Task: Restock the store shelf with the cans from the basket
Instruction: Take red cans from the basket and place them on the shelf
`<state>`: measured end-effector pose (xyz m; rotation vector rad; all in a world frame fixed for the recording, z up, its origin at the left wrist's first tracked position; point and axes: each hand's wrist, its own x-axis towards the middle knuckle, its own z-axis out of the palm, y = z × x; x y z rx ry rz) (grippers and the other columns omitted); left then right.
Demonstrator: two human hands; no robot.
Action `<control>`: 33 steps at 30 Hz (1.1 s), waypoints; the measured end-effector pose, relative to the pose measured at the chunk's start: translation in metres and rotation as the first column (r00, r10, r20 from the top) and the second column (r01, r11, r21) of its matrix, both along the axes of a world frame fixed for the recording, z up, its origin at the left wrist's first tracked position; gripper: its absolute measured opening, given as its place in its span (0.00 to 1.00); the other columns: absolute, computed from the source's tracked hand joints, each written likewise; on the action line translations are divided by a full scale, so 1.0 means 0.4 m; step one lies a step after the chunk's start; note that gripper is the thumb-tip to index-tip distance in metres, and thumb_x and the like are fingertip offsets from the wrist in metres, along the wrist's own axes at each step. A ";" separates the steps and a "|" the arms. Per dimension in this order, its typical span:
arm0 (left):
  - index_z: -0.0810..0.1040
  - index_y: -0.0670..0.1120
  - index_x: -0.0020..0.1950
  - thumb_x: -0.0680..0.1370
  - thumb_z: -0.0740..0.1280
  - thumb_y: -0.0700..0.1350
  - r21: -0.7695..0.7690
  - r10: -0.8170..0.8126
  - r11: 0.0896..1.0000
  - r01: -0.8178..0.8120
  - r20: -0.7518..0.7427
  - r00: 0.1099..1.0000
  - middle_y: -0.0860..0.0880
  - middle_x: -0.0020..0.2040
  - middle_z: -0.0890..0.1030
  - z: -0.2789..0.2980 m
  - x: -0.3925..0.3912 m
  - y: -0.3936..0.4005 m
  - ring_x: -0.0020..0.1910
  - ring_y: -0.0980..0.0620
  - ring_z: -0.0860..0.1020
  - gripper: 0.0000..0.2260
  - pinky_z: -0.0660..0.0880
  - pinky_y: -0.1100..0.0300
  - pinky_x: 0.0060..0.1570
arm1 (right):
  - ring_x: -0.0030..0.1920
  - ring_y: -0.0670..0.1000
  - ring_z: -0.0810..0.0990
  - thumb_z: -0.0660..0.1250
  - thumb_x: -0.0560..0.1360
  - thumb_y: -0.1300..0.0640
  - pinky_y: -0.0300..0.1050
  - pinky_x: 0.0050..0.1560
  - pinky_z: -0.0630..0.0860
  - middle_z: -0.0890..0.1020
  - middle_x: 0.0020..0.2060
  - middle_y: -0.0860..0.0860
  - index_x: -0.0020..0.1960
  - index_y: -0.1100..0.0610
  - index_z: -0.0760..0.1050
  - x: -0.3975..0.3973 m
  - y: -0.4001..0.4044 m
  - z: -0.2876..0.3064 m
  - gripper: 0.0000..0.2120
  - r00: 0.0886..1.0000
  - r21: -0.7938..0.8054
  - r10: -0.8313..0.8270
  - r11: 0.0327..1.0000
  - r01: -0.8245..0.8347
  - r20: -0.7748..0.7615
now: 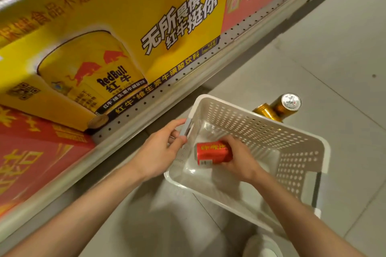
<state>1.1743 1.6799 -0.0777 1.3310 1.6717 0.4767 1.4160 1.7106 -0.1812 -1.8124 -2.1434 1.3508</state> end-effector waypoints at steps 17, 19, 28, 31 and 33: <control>0.66 0.60 0.76 0.83 0.64 0.47 0.036 -0.003 0.999 0.002 0.033 0.999 0.53 0.48 0.82 -0.004 -0.001 -0.006 0.48 0.60 0.79 0.22 0.75 0.71 0.48 | 0.49 0.51 0.78 0.73 0.69 0.32 0.48 0.53 0.76 0.76 0.52 0.49 0.65 0.54 0.64 -0.107 -0.033 0.066 0.37 0.891 -0.223 -0.449 0.864 0.452 0.065; 0.66 0.59 0.77 0.83 0.64 0.47 0.029 -0.012 1.000 0.011 0.024 1.000 0.52 0.48 0.81 -0.005 -0.003 -0.006 0.47 0.58 0.79 0.23 0.75 0.68 0.50 | 0.53 0.52 0.79 0.79 0.68 0.40 0.49 0.56 0.79 0.78 0.56 0.50 0.69 0.55 0.62 -0.121 -0.019 0.046 0.41 0.862 -0.283 -0.506 0.829 0.483 -0.009; 0.65 0.61 0.77 0.83 0.64 0.48 0.013 -0.018 1.000 0.017 0.026 0.999 0.51 0.50 0.81 -0.013 -0.007 -0.003 0.48 0.56 0.78 0.23 0.75 0.66 0.48 | 0.53 0.53 0.81 0.81 0.65 0.51 0.47 0.50 0.81 0.79 0.58 0.54 0.70 0.54 0.65 -0.128 -0.006 0.042 0.39 0.915 -0.322 -0.398 0.876 0.358 -0.065; 0.65 0.60 0.77 0.83 0.64 0.48 0.006 -0.020 1.000 0.019 0.038 0.999 0.49 0.50 0.81 -0.012 -0.007 -0.006 0.49 0.53 0.79 0.23 0.76 0.65 0.48 | 0.54 0.55 0.80 0.83 0.57 0.41 0.53 0.57 0.81 0.77 0.59 0.54 0.70 0.54 0.66 -0.159 -0.020 0.011 0.49 0.930 -0.229 -0.369 0.904 0.361 0.010; 0.65 0.59 0.78 0.83 0.64 0.47 -0.004 -0.022 1.000 0.023 0.046 0.999 0.47 0.51 0.81 -0.013 -0.008 -0.006 0.50 0.48 0.80 0.24 0.77 0.61 0.50 | 0.54 0.55 0.80 0.84 0.62 0.47 0.51 0.55 0.80 0.76 0.59 0.54 0.72 0.56 0.65 -0.159 -0.013 0.011 0.45 0.926 -0.227 -0.378 0.901 0.369 0.002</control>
